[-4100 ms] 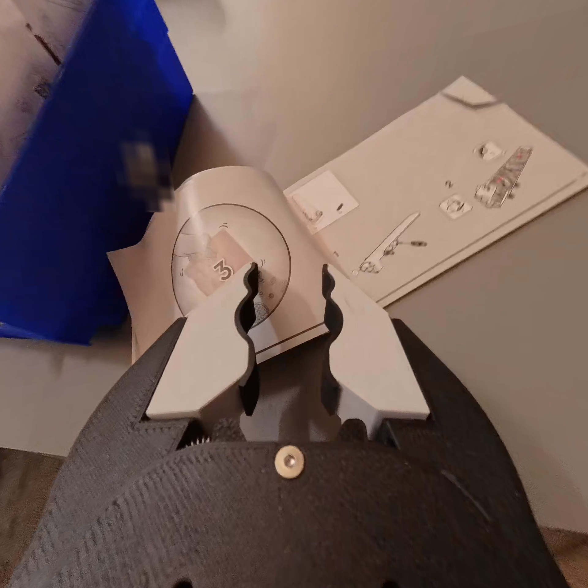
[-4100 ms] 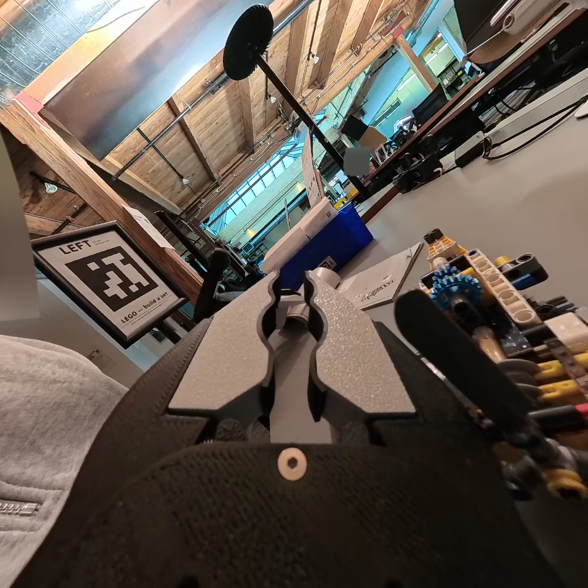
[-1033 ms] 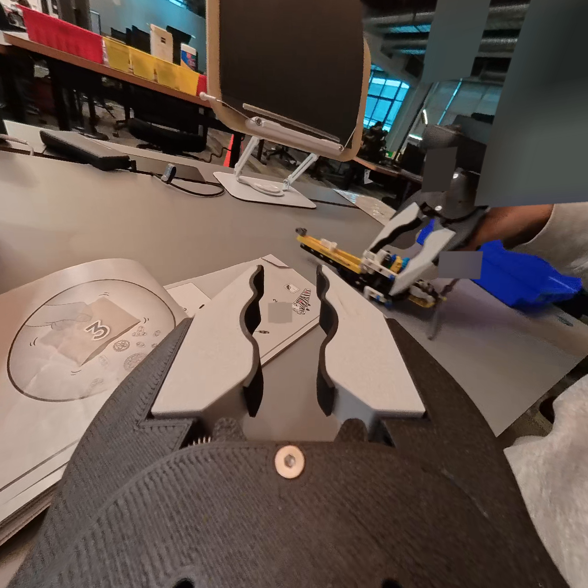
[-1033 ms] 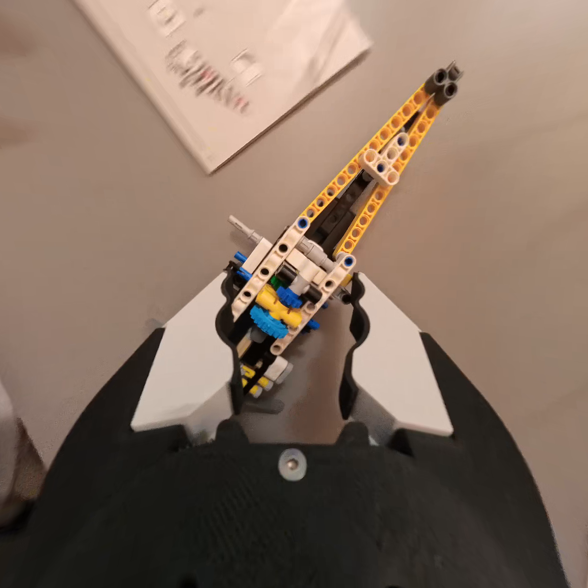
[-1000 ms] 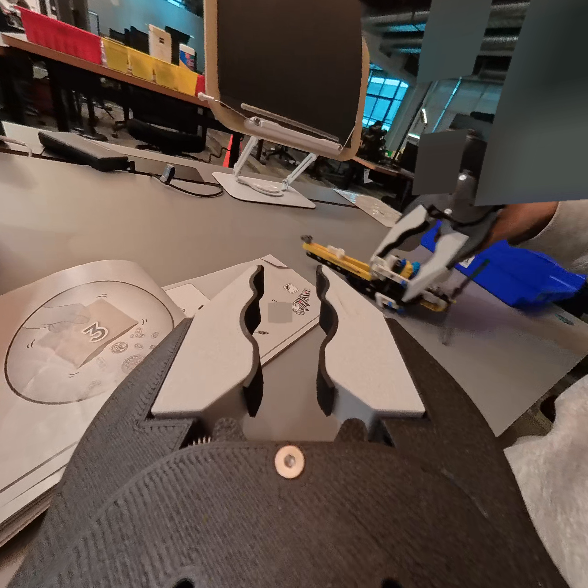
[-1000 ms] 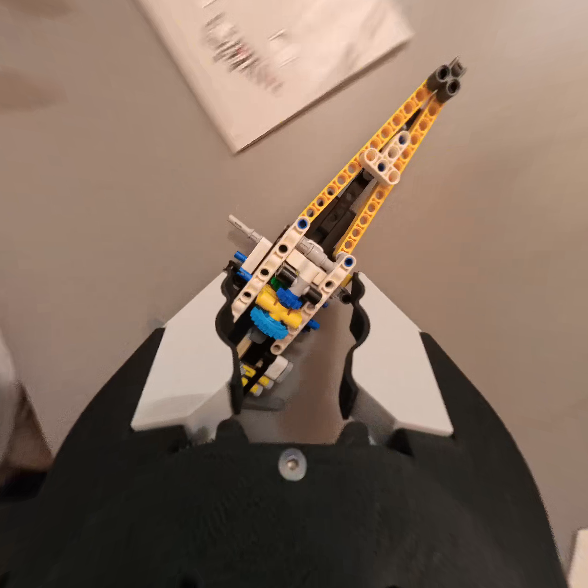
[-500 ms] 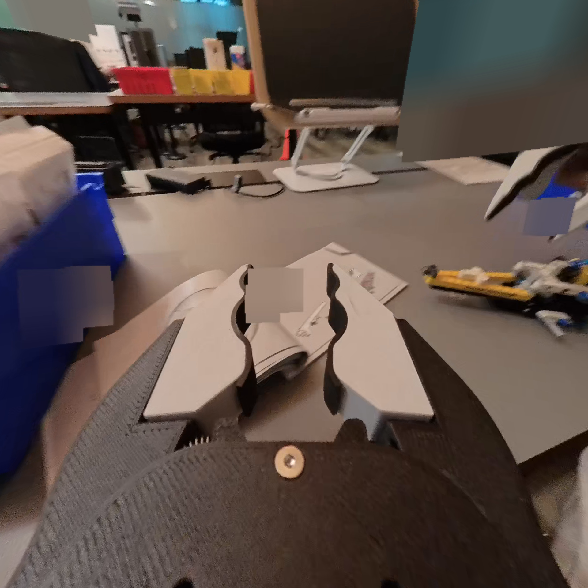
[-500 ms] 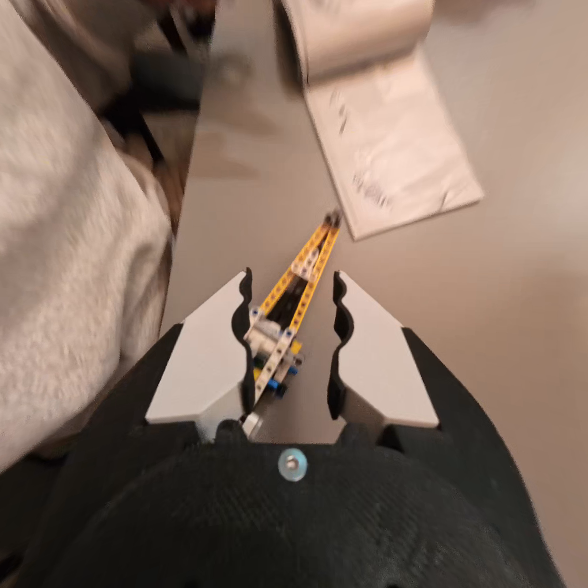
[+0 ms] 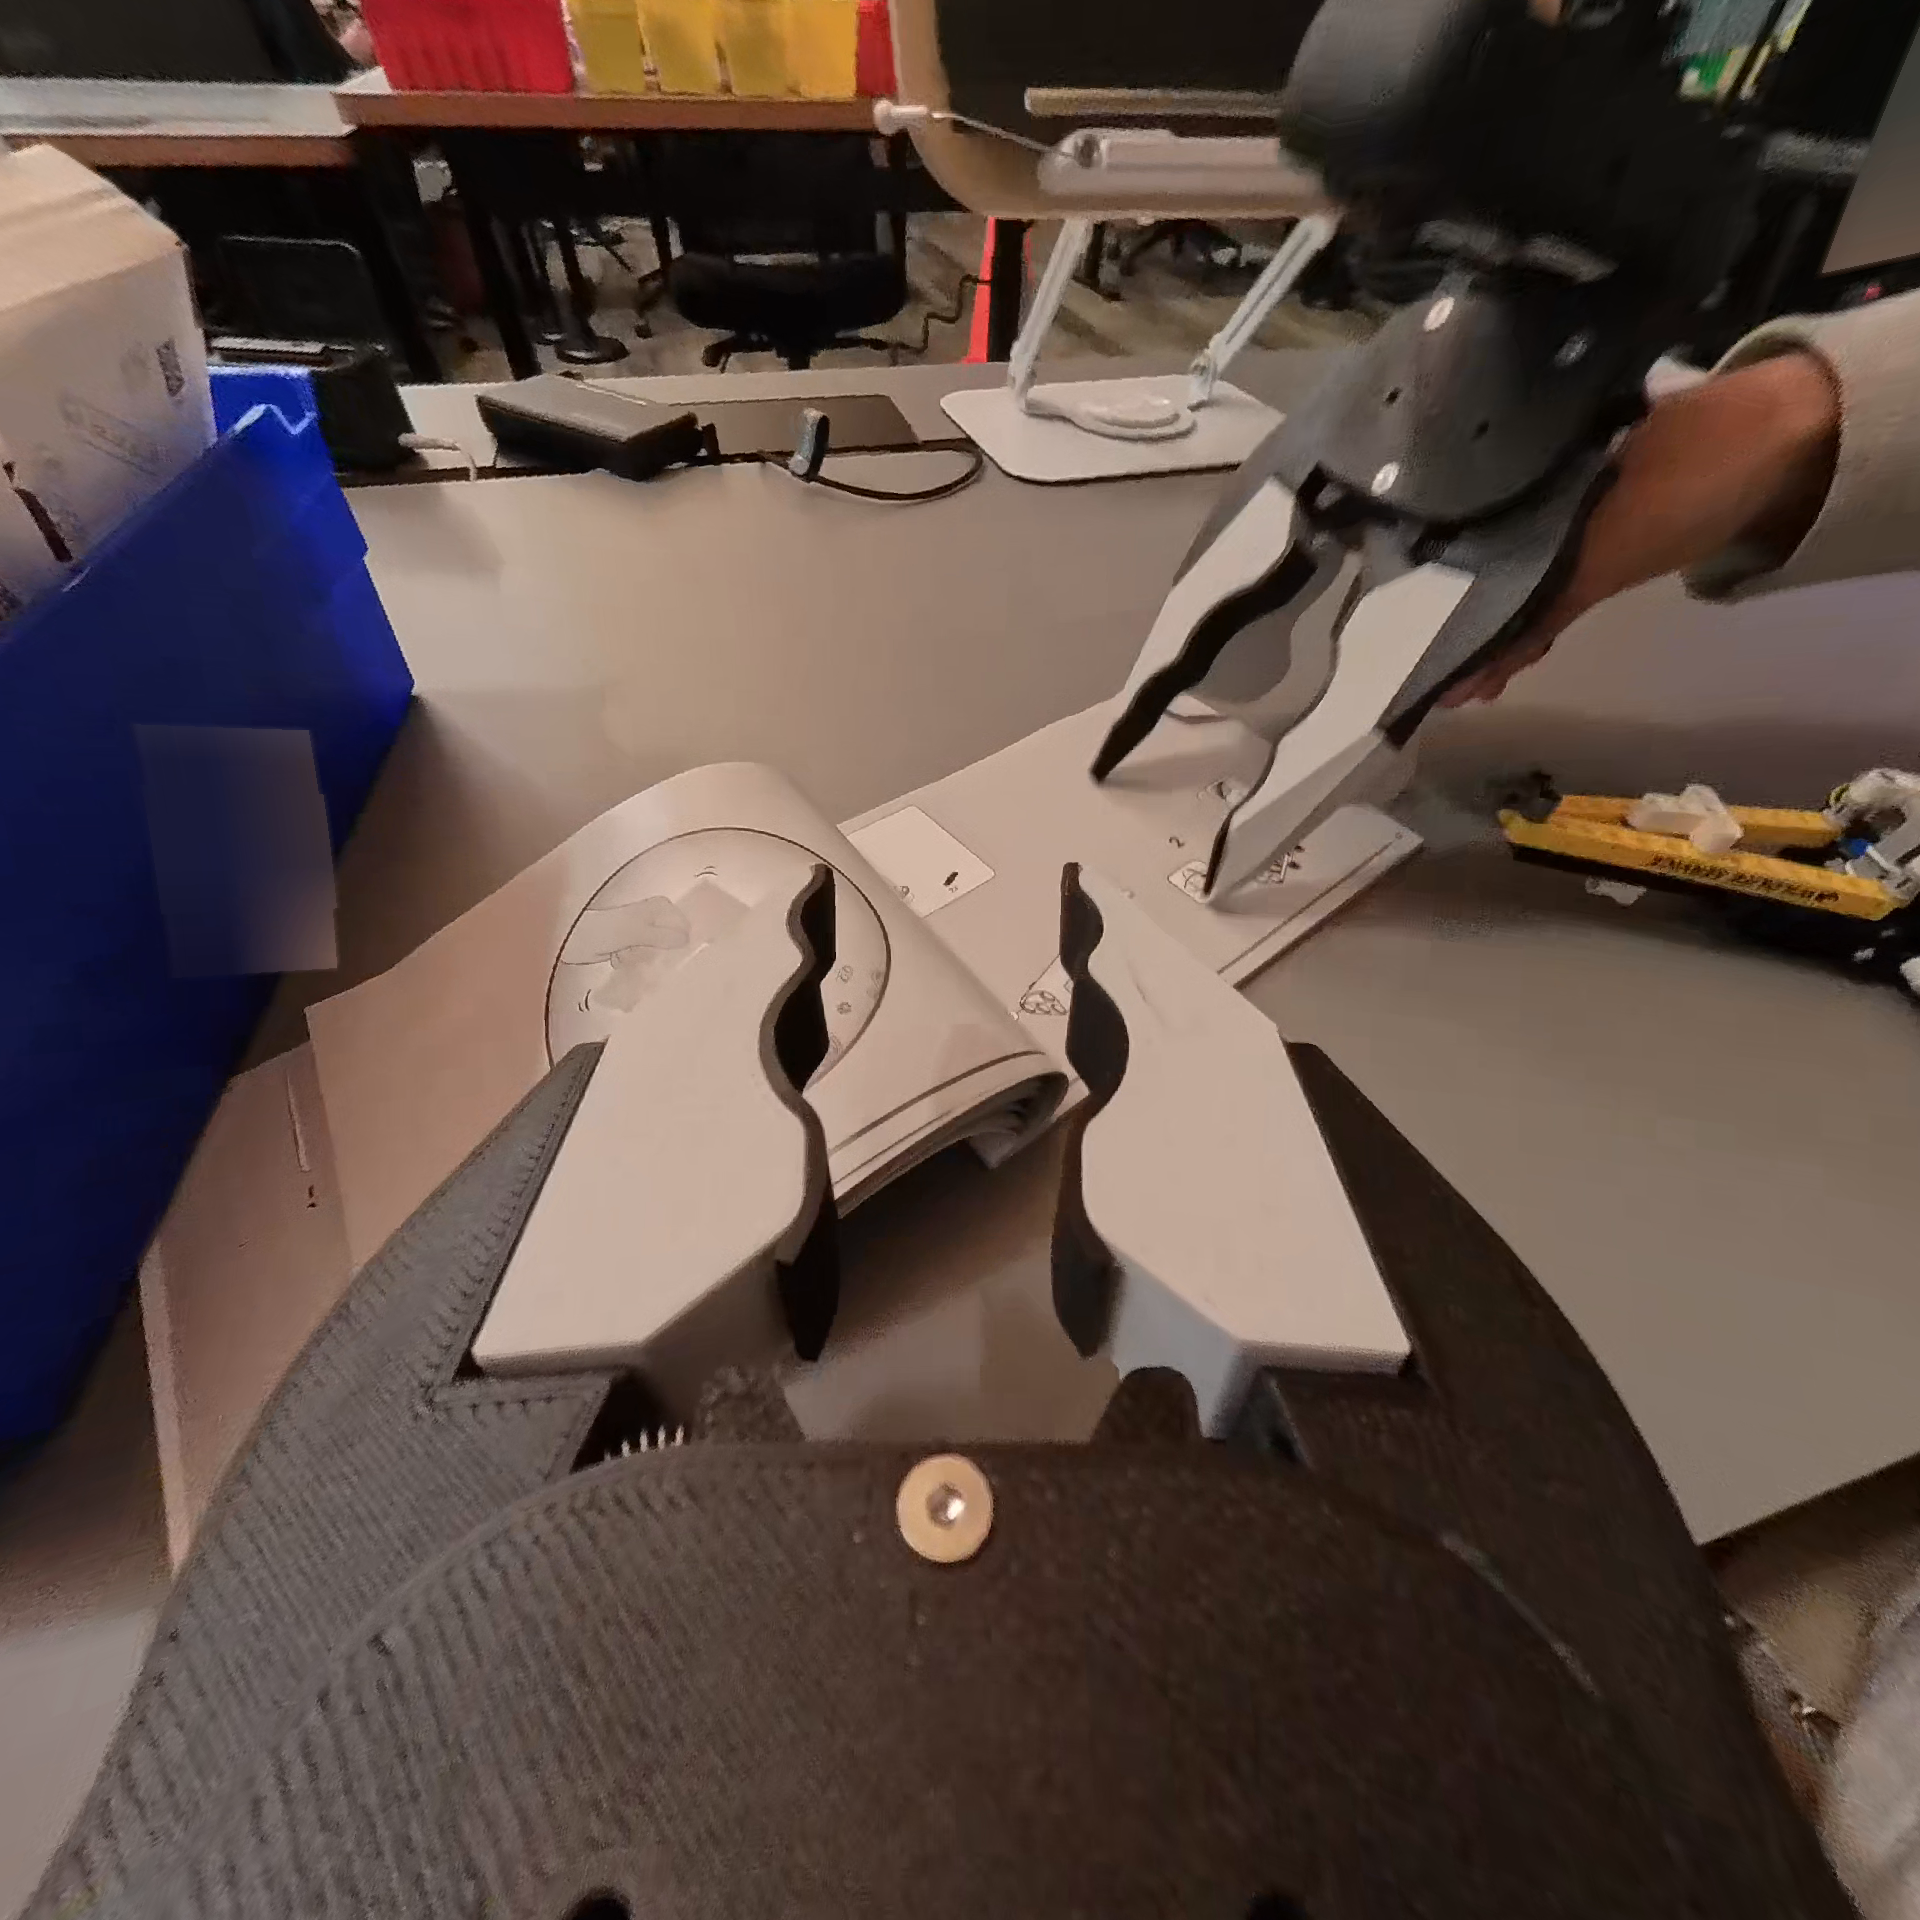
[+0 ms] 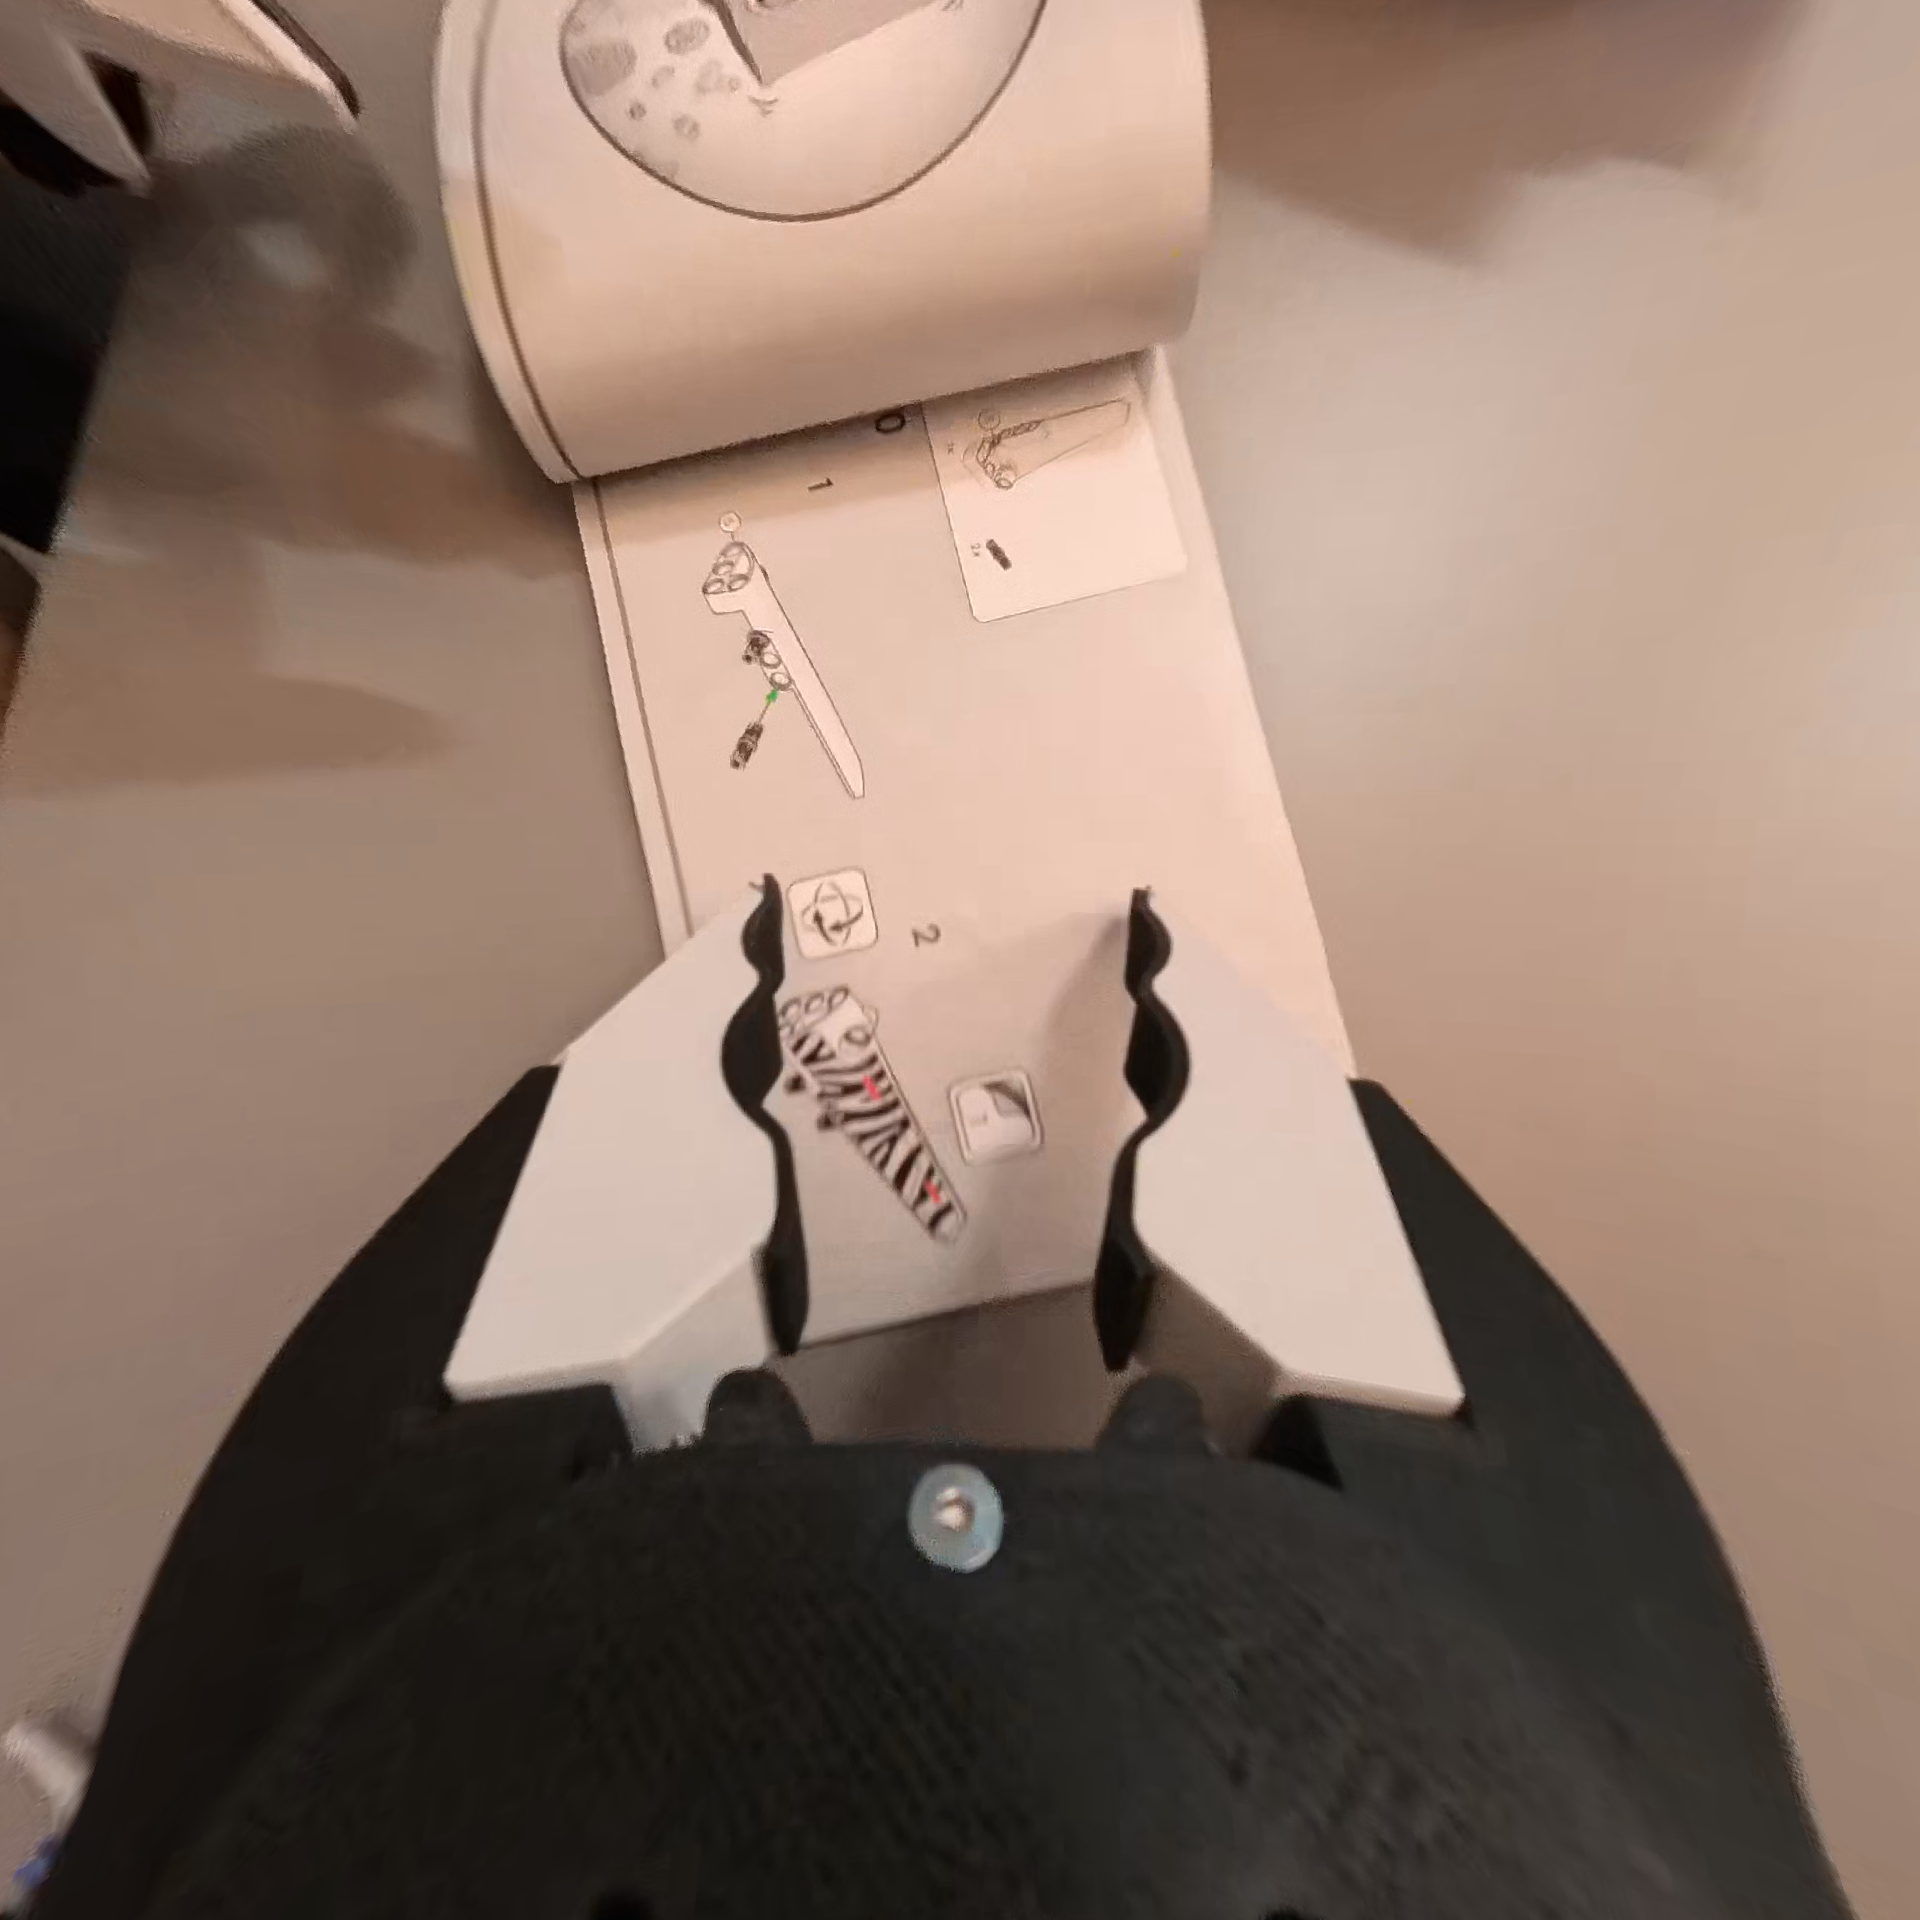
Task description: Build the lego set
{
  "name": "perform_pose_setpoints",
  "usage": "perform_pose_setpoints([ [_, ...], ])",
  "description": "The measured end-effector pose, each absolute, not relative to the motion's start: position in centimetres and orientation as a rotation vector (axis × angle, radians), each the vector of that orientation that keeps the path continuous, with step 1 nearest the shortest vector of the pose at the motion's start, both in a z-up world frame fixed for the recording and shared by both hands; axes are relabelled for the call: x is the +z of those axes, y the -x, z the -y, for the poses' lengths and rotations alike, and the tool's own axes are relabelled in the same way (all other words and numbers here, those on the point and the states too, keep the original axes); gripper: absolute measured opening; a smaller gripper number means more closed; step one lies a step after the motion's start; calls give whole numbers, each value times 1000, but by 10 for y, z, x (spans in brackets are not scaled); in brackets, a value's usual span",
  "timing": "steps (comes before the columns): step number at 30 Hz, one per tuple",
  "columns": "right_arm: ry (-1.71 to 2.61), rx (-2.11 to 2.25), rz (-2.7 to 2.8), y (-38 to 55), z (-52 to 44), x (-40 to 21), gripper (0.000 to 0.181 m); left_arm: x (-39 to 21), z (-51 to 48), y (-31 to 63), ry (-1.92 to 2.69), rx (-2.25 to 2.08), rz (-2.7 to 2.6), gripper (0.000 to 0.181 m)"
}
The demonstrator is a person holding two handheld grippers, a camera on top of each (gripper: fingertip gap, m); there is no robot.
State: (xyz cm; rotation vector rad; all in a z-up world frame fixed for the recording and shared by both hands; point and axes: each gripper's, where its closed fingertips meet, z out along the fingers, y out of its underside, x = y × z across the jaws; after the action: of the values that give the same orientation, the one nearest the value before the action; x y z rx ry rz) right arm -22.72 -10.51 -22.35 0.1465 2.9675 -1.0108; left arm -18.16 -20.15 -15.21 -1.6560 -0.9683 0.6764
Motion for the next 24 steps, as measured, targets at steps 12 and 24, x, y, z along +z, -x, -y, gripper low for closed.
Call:
perform_pose_setpoints([
  [12, -398, -1064, -3028, 269, 52, -226, 41, -153, 192, 191, 1613, 619, 969, 40],
  [24, -740, -966, -3056, 322, -148, -227, 40, -149, 169, 185, 1629, 588, 917, 39],
])
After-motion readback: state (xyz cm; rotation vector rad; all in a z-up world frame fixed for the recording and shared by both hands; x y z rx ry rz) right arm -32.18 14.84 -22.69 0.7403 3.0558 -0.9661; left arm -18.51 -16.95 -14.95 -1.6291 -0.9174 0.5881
